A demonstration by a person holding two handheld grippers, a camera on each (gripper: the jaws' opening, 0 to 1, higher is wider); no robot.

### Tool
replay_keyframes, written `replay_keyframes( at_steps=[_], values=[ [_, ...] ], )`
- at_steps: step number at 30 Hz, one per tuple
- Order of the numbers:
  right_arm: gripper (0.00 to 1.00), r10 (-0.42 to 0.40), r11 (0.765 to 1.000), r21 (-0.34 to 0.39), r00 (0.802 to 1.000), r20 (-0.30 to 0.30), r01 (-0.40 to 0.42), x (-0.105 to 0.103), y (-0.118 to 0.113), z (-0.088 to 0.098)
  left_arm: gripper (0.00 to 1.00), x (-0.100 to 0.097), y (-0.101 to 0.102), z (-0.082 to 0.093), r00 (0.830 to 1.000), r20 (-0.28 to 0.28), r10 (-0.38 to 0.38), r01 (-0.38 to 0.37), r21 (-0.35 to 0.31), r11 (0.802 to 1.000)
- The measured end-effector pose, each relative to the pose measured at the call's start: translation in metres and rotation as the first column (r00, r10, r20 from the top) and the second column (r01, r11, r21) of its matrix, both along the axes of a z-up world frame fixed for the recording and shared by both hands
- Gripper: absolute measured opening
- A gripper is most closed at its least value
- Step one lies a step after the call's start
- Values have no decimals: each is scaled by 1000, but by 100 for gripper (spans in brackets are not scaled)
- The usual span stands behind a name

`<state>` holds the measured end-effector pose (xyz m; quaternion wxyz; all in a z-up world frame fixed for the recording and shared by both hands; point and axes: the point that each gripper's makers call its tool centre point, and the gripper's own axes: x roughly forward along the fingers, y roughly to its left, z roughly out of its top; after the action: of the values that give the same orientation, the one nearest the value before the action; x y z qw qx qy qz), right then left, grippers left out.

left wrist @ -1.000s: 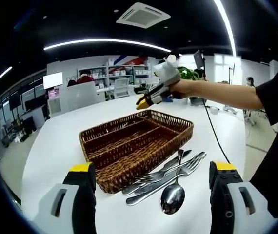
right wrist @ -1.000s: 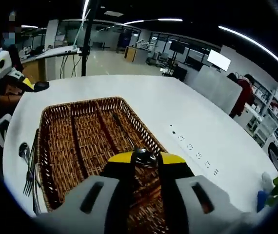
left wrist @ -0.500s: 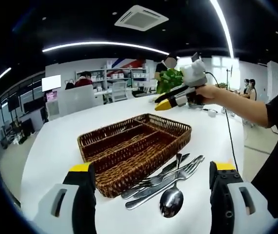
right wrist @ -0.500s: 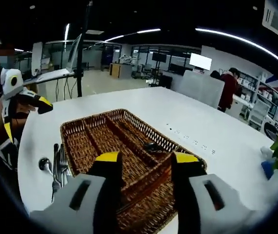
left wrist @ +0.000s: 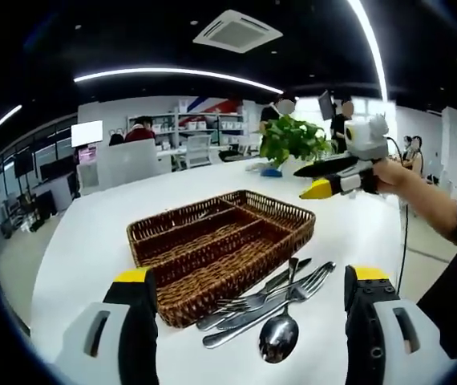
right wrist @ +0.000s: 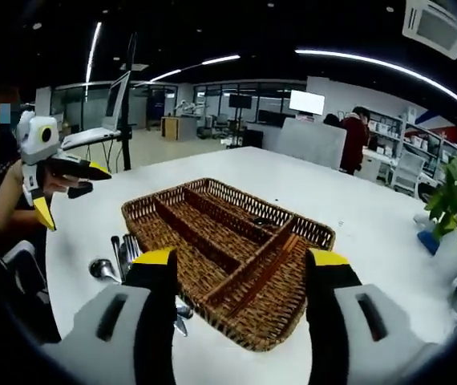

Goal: Arrange the knives, forks, and spoons in their matching storage slots by inserting each utensil handle-first until every utensil is classified and aligned in the correct compartment

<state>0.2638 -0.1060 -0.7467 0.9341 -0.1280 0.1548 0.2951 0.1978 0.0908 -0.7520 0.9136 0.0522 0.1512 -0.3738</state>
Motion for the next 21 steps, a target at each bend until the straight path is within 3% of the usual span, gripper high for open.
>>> replay_keyframes(
  at_steps=[11, 21],
  values=[
    [84, -30, 999, 12, 999, -30, 30, -39, -9, -14, 99, -10, -3, -1, 1000, 9, -1, 2, -18, 1000],
    [89, -25, 1000, 1, 998, -62, 25, -61, -10, -24, 99, -13, 11, -4, 1000, 1, 31, -31, -17, 999]
  ],
)
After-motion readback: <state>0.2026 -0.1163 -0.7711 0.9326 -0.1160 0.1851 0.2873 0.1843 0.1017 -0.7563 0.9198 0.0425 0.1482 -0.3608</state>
